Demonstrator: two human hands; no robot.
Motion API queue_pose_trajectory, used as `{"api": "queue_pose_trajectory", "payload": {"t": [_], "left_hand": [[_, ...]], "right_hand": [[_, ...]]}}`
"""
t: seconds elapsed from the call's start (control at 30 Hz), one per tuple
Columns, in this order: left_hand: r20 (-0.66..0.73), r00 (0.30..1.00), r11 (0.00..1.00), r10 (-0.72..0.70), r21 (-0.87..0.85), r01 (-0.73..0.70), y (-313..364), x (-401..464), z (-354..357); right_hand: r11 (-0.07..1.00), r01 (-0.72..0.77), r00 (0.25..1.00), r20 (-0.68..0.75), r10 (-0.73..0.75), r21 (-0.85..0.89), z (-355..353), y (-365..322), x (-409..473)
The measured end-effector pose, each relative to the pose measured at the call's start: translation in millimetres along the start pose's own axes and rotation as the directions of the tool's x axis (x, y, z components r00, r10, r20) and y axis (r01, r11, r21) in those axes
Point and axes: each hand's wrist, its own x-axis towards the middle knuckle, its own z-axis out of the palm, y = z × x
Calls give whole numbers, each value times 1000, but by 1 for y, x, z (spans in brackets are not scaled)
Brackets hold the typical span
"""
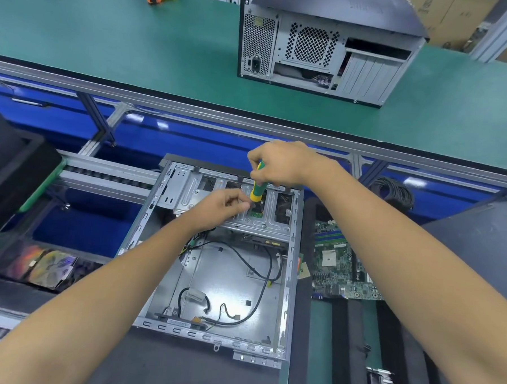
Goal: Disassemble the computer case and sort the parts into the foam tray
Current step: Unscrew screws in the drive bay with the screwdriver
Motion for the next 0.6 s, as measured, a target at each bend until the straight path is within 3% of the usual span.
{"api": "queue_pose_trajectory", "payload": {"t": [0.6], "left_hand": [[-22,999,998,38,47,-37,0,-3,7]], "right_hand": [[996,-69,996,53,66,52,1,-1,8]]}}
